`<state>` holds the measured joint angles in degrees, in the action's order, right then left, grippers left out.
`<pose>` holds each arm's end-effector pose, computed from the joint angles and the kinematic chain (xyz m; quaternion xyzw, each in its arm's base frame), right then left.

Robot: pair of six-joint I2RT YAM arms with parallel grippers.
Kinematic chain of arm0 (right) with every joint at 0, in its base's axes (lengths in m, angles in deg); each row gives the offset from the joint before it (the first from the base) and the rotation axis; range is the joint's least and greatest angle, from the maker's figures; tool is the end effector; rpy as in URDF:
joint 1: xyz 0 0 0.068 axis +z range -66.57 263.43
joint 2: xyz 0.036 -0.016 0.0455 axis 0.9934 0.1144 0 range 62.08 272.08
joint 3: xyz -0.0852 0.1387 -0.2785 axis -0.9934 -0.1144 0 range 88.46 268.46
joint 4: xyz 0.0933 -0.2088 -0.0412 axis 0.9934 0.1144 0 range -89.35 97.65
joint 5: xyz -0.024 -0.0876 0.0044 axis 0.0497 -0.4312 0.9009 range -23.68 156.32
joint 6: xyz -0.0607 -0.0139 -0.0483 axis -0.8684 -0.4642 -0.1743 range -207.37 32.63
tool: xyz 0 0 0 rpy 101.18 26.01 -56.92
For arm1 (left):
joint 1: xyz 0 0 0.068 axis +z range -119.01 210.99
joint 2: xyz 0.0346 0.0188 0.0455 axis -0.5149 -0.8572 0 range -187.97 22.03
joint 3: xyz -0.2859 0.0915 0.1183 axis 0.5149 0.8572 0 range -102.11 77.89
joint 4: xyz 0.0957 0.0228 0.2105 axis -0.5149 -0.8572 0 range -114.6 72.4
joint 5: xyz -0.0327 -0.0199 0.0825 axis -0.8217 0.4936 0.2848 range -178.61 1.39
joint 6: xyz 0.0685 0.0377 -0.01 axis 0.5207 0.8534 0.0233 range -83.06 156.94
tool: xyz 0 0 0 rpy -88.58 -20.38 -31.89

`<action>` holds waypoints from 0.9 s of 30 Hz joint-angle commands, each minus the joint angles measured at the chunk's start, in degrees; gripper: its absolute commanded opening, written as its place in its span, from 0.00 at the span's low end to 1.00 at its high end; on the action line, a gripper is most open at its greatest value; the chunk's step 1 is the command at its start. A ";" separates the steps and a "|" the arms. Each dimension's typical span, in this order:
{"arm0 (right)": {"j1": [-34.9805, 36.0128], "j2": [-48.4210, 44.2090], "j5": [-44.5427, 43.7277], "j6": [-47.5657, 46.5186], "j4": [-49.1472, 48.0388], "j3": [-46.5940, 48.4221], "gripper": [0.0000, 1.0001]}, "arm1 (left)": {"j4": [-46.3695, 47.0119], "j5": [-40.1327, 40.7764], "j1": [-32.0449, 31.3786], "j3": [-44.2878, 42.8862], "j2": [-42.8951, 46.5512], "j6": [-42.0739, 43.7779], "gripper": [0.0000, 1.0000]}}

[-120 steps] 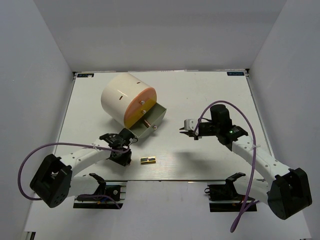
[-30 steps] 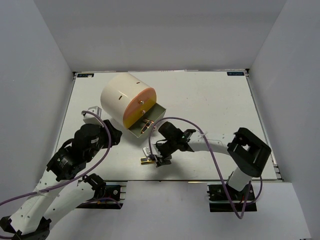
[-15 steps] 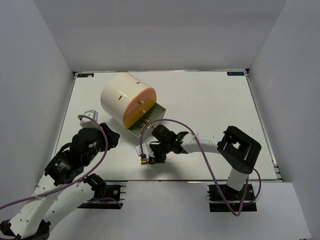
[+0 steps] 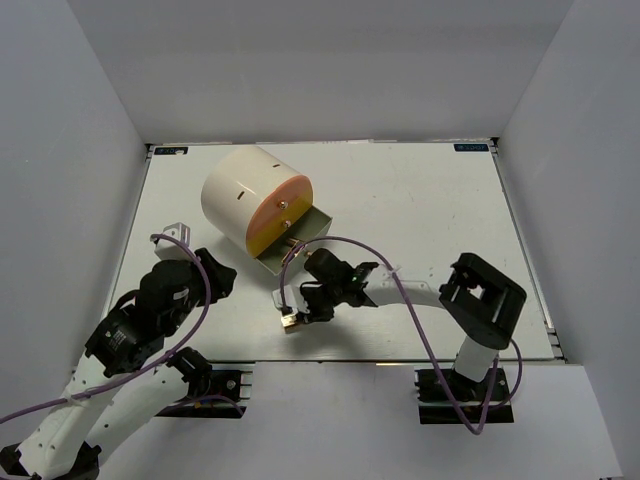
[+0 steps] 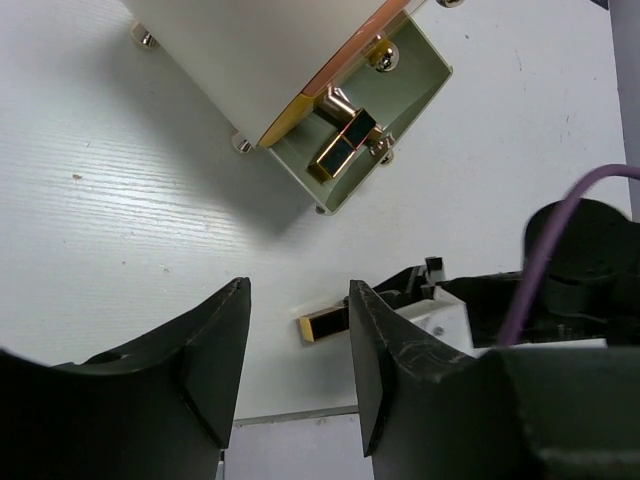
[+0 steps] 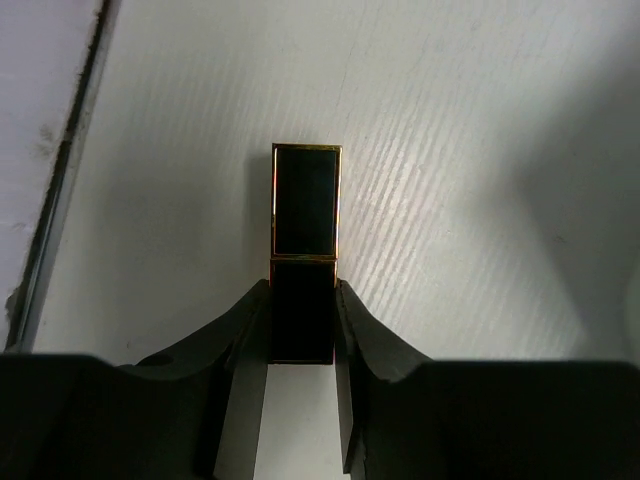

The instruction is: Organize the makeup

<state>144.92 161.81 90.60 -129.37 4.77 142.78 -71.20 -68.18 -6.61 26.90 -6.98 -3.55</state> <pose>0.1445 0.3244 0.2109 -0.7654 0.5108 0.2517 0.2999 0.0438 -0.0038 0.3300 -0.1081 0.8568 -0.1821 0.4702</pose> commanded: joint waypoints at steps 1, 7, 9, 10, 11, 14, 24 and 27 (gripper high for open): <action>-1.11 -7.42 3.32 -3.52 2.03 1.75 0.00 | -0.98 0.76 0.25 -0.52 0.27 -0.12 0.54; -6.65 -19.37 6.14 -12.57 5.90 2.27 0.00 | -0.63 0.67 0.25 -0.96 0.28 -0.03 0.54; -9.54 -20.27 5.26 -15.56 5.73 2.80 0.00 | -0.28 0.49 0.25 -0.70 0.27 0.24 0.54; -10.94 -20.18 5.09 -18.01 5.55 3.33 0.00 | 0.42 0.32 0.25 -0.52 0.27 0.32 0.54; -11.48 -19.83 4.56 -19.08 5.20 4.46 0.00 | 0.78 0.06 0.25 -0.44 0.01 0.50 0.54; -14.21 -16.59 3.77 -22.50 3.62 6.66 0.00 | 1.92 -0.65 0.25 -0.08 -0.69 0.85 0.54; -16.76 -3.50 3.41 -33.49 3.35 18.97 0.00 | 2.72 -0.83 0.25 -0.70 -1.13 1.29 0.55; -16.76 -1.56 3.76 -35.96 4.58 20.73 0.04 | 2.54 -0.91 0.25 -0.61 -0.78 1.03 0.55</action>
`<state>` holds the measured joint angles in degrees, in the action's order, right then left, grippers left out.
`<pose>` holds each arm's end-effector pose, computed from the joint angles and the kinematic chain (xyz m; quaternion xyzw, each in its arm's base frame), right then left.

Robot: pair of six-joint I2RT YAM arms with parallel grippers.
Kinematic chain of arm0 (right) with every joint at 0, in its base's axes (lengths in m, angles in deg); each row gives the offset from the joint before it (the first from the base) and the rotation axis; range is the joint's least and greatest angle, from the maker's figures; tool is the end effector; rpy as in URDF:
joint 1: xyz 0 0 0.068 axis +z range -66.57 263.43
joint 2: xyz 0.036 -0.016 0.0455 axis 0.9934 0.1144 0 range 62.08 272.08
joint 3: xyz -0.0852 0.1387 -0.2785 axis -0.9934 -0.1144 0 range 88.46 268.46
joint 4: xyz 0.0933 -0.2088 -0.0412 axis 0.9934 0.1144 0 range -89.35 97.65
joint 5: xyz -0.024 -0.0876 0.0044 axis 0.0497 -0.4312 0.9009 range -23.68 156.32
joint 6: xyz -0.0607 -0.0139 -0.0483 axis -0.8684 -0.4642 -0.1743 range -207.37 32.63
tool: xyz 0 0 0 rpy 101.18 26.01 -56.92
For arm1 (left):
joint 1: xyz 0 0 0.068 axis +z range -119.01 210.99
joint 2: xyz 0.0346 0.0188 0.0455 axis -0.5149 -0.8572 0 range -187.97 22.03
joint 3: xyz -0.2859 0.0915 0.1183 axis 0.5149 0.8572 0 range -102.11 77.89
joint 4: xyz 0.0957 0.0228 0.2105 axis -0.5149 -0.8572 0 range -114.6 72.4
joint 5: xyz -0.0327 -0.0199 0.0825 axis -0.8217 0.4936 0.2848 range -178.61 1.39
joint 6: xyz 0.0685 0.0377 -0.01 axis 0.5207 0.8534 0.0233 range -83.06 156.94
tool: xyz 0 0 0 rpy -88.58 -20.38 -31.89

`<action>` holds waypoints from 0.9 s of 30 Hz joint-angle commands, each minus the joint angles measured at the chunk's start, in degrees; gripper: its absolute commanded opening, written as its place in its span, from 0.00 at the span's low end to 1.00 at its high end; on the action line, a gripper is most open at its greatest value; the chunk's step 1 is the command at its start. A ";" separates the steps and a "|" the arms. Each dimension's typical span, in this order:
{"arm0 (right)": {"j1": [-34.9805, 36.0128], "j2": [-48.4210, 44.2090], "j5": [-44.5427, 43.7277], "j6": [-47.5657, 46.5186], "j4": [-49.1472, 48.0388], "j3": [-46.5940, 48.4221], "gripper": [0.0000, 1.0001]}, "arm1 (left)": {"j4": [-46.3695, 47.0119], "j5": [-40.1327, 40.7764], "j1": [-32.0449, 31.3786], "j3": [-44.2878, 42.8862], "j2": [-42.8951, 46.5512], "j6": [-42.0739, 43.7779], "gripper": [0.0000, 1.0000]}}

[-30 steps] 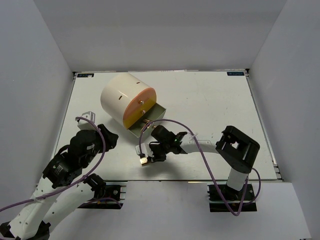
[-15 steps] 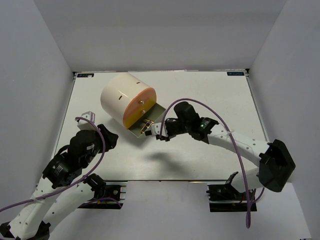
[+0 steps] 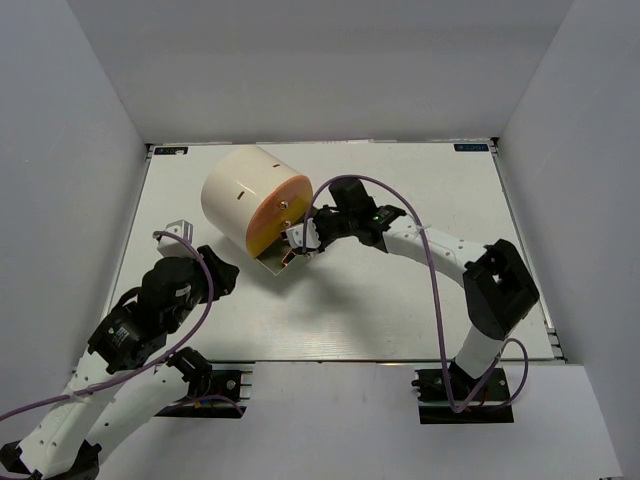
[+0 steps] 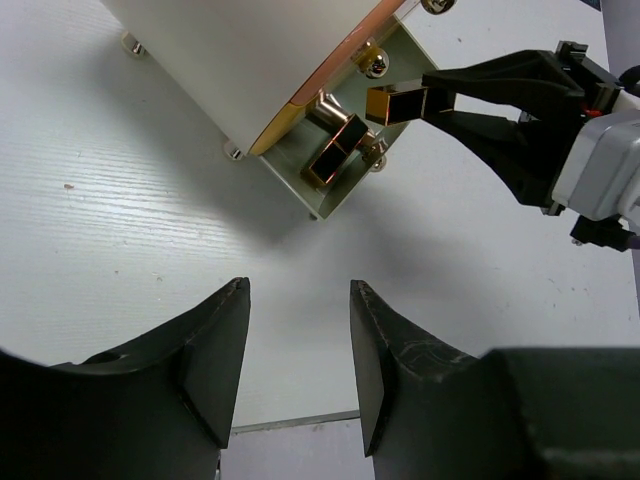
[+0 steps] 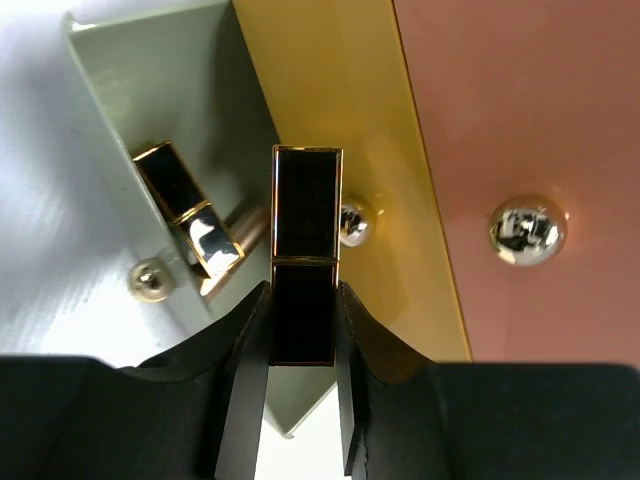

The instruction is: Organize the makeup

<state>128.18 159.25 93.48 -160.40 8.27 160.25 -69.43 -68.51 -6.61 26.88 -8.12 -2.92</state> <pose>0.2556 0.2970 0.3158 -0.7893 0.3454 0.0867 0.5002 0.0488 -0.0081 0.3332 -0.1028 0.8551 -0.1850 0.4733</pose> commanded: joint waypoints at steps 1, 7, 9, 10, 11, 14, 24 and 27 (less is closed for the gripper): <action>0.07 1.36 0.97 -5.53 1.43 3.70 0.06 | 0.94 -0.59 0.25 -0.50 0.62 0.39 0.55; 0.16 2.33 1.23 -6.95 3.37 3.80 0.37 | 1.38 -0.59 0.25 0.03 0.71 0.57 0.55; 0.25 2.50 1.14 -6.42 3.37 3.71 0.50 | 1.82 -0.67 0.25 0.29 0.62 0.57 0.55; 0.16 2.42 1.06 -6.16 3.46 3.71 0.52 | 1.91 -0.76 0.25 0.38 0.36 0.57 0.55; -0.01 2.24 1.14 -5.72 3.46 3.71 0.55 | 2.00 -0.67 0.25 0.47 0.36 0.66 0.55; -0.19 1.80 1.06 -4.66 3.02 3.45 0.59 | 2.61 -0.85 0.25 0.82 0.09 0.74 0.55; -2.74 -2.94 10.51 6.15 7.39 4.24 0.00 | 3.06 -0.85 0.25 1.17 -0.34 0.74 0.55; -4.41 -3.91 15.98 -2.09 20.04 2.93 0.00 | 3.76 -1.11 0.25 1.61 -0.52 0.74 0.55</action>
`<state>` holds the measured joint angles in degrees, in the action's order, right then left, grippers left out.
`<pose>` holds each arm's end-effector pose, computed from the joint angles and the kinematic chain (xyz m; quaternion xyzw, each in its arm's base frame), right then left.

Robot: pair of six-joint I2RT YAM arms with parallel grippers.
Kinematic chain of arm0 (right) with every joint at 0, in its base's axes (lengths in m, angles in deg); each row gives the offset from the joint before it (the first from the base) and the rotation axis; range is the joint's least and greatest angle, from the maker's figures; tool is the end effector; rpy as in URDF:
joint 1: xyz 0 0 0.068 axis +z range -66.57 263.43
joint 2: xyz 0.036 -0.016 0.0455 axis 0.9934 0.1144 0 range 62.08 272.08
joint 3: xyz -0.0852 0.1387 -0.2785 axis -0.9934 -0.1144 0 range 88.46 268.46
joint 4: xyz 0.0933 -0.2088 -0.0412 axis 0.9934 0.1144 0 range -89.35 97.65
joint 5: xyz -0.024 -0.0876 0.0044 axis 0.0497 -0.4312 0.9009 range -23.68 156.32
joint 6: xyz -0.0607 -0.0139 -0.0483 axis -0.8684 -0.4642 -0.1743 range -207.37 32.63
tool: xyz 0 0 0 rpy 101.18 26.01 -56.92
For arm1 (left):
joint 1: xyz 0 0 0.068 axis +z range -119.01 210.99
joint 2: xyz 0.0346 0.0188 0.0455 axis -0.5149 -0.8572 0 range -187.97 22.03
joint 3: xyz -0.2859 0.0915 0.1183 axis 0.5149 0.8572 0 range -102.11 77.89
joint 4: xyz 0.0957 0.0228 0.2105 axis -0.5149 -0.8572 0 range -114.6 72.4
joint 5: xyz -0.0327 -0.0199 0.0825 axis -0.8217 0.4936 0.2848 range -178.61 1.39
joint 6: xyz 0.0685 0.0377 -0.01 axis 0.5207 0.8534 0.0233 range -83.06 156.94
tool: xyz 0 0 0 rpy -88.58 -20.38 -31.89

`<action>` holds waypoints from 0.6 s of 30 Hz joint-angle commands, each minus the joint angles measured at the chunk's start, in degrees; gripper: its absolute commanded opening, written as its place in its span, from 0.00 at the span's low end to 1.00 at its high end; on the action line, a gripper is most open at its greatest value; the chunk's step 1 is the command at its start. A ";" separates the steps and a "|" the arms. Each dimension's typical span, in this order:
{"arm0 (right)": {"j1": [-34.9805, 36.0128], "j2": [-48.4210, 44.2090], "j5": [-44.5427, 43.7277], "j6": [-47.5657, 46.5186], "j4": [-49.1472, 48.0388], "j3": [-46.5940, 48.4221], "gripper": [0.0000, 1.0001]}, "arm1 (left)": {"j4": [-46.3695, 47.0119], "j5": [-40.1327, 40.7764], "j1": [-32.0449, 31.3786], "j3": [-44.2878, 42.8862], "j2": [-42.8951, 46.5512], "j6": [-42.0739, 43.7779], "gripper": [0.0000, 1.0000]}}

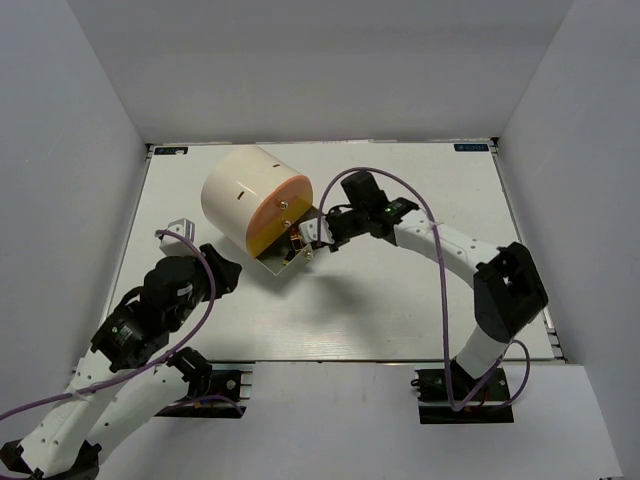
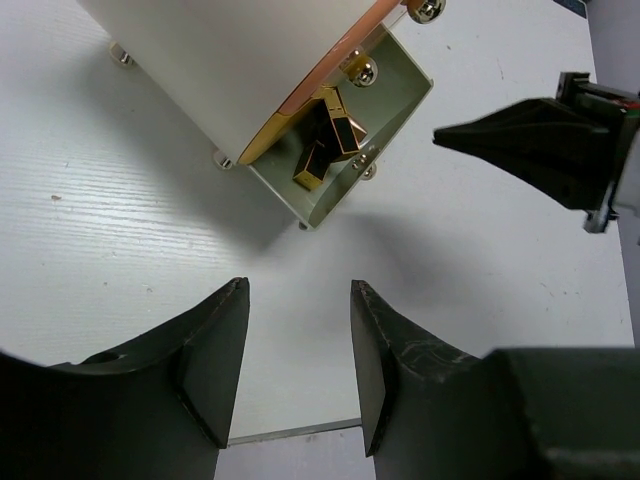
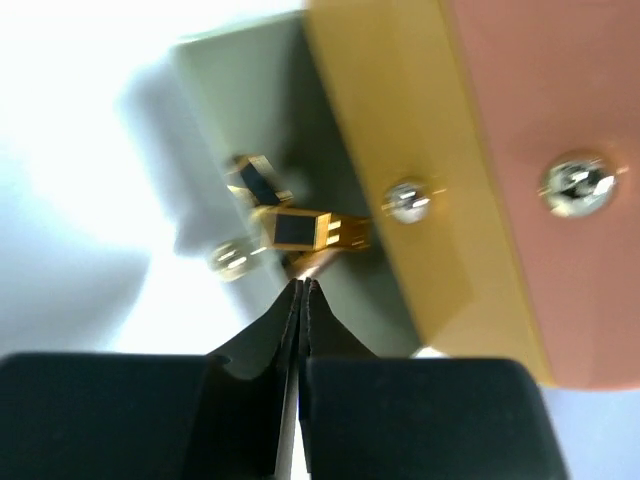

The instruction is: Organize the makeup

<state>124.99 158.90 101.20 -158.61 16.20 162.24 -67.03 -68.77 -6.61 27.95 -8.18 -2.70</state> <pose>0.2577 0.2802 0.3173 -0.7880 0.3674 0.1550 0.4692 0.0521 -0.0110 0.3326 -0.1016 0.8502 -0.1924 0.4794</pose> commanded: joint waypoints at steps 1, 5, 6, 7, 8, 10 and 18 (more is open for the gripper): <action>-1.39 -3.48 8.19 -6.17 14.48 0.32 0.00 | 1.35 -0.94 0.25 0.62 -0.54 0.53 0.55; -2.18 -0.93 4.59 -15.48 21.44 -1.88 0.00 | 2.05 -1.38 0.25 0.54 -1.42 0.79 0.55; -2.36 0.20 3.63 -15.85 21.10 -2.14 0.00 | 2.23 -1.38 0.25 0.45 -1.86 0.96 0.55; -2.36 0.82 3.19 -15.68 20.49 -2.15 0.00 | 2.32 -1.38 0.25 0.45 -2.04 0.97 0.55; -2.27 1.35 2.84 -15.51 19.87 -2.06 0.00 | 2.41 -1.38 0.25 0.36 -2.13 1.05 0.55; -1.92 3.02 0.82 -13.32 15.66 -2.06 0.00 | 2.49 -1.38 0.25 0.19 -2.56 1.23 0.55; -1.22 9.00 -6.83 -7.95 2.39 -0.65 0.00 | 1.79 -0.85 0.25 -0.52 -2.39 0.88 0.55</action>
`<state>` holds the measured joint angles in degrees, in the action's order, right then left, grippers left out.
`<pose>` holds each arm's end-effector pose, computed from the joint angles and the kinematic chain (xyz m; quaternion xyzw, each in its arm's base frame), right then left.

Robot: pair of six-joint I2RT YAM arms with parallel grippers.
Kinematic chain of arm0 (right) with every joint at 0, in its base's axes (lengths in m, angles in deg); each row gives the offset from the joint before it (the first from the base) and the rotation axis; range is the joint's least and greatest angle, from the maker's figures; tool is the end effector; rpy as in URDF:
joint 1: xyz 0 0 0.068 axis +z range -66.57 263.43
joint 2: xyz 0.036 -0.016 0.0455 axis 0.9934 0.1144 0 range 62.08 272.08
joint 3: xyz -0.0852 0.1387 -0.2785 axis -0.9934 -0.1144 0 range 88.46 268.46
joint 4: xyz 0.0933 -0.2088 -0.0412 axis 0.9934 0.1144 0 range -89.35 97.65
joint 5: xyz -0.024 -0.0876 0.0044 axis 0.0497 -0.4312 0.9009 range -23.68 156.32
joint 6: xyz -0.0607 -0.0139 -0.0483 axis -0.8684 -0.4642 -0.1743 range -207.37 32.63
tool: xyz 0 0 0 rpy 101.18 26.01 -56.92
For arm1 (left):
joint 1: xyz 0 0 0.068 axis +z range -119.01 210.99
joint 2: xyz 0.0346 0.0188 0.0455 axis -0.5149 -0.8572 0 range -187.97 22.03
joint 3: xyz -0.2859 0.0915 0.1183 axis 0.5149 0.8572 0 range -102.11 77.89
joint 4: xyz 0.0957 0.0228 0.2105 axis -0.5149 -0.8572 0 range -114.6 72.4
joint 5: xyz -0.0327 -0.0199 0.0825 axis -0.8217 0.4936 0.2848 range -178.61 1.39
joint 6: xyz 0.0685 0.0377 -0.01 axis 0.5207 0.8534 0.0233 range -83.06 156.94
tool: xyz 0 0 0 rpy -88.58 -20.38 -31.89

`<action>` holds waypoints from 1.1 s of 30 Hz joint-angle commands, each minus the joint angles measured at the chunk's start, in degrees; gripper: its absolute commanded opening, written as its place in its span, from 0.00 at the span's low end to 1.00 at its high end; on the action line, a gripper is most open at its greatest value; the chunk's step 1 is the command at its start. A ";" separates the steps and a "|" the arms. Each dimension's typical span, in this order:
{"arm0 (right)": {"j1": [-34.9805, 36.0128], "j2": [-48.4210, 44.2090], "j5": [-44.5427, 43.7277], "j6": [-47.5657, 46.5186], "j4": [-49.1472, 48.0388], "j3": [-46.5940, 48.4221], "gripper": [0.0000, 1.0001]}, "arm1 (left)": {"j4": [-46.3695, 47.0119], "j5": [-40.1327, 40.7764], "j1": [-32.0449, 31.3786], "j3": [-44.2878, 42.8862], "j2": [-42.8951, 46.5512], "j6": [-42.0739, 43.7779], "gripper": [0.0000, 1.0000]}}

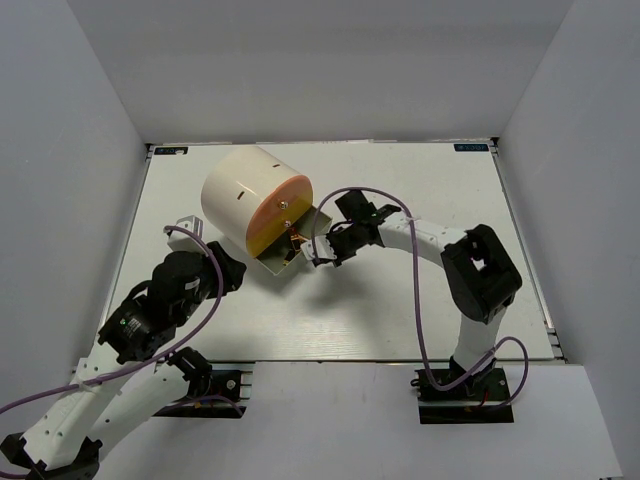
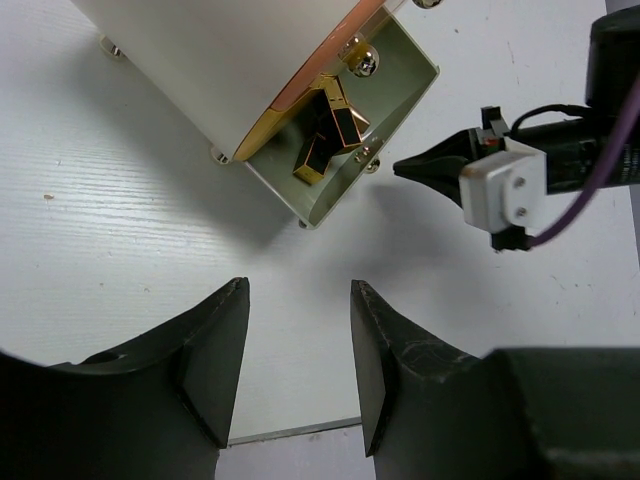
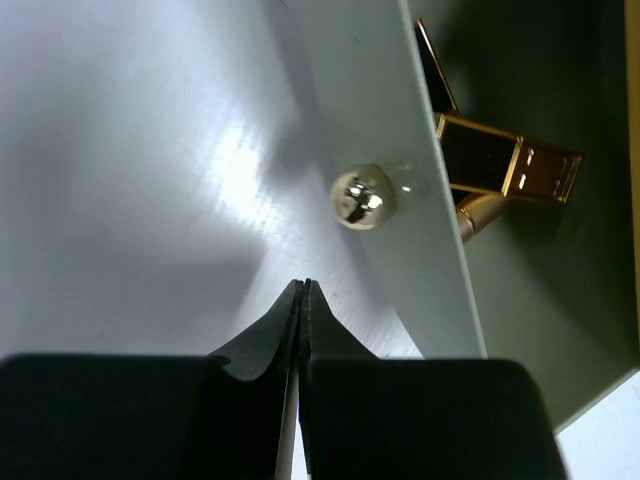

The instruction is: Organize the makeup

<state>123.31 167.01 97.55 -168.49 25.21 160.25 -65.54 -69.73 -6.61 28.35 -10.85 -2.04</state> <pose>0.2717 0.2728 0.2401 -0.8421 0.3903 0.1476 0.3418 0.0615 -0.0196 0.3317 -0.0907 0.8588 -0.1874 0.4681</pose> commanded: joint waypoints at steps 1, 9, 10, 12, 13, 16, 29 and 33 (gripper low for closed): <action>0.55 1.94 -3.71 3.06 -8.98 1.60 0.00 | 0.39 0.20 0.25 -0.82 0.45 0.14 0.55; 1.34 5.99 -6.26 8.17 -16.82 5.02 0.00 | -0.13 0.55 0.25 -1.17 0.01 0.22 0.56; 1.34 6.17 -6.09 8.35 -17.08 5.46 0.00 | 0.13 0.55 0.25 -1.09 0.01 0.22 0.57; 1.43 6.69 -5.74 8.96 -17.44 6.69 0.00 | 0.30 0.55 0.25 -0.91 -0.16 0.31 0.57; 1.60 6.96 -5.65 8.96 -17.52 7.13 0.00 | 0.39 0.46 0.25 -0.82 -0.34 0.31 0.57; 2.04 7.84 -5.38 9.75 -17.70 8.54 0.00 | 0.92 0.38 0.25 -0.82 -0.60 0.40 0.57; 2.57 11.79 -5.29 12.92 -19.90 13.46 0.00 | 0.75 0.73 0.25 -1.44 -0.43 0.75 0.58; 2.84 12.06 -5.82 14.06 -22.00 13.64 0.00 | 0.22 0.99 0.25 -1.61 0.01 0.66 0.57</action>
<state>125.69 178.61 91.71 -155.92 7.72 171.20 -65.19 -69.62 -6.61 28.35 -11.46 -1.85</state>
